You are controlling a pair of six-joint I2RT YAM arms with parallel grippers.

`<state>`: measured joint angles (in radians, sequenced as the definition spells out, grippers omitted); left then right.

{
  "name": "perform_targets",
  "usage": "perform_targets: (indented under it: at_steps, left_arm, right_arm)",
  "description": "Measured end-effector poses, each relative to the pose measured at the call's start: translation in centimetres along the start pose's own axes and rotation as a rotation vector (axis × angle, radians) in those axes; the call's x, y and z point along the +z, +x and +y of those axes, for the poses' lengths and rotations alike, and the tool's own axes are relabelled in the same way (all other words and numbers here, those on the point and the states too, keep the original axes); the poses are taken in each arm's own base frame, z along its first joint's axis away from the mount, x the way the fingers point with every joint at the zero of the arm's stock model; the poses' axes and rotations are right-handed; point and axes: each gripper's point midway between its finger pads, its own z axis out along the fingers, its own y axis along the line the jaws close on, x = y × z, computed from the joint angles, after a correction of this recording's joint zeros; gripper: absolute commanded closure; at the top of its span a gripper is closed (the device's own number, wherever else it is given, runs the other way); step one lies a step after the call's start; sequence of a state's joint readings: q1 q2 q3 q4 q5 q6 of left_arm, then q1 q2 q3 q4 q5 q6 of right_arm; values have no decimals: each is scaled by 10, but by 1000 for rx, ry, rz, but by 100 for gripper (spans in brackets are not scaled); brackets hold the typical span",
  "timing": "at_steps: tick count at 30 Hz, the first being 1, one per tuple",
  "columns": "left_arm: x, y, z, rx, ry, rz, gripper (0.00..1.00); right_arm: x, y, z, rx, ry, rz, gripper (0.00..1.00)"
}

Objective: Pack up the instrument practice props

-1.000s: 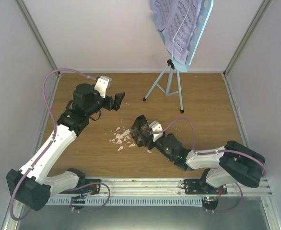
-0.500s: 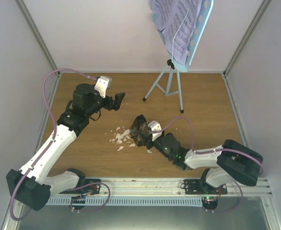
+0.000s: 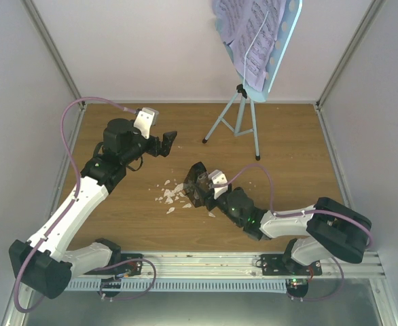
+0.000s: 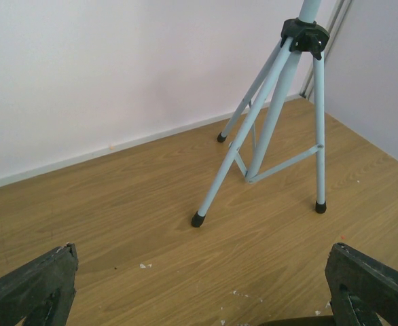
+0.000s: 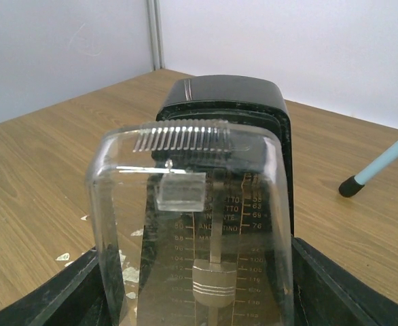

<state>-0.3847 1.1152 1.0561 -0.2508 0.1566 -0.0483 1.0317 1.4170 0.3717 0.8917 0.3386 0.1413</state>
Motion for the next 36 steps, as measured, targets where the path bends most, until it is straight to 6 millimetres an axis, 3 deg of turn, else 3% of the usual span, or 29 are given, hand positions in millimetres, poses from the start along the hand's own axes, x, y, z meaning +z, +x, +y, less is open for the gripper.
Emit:
perform_targets:
  at_steps: [36]
  left_arm:
    - [0, 0, 0, 0, 2, 0, 1]
  right_arm:
    - [0, -3, -14, -5, -9, 33, 48]
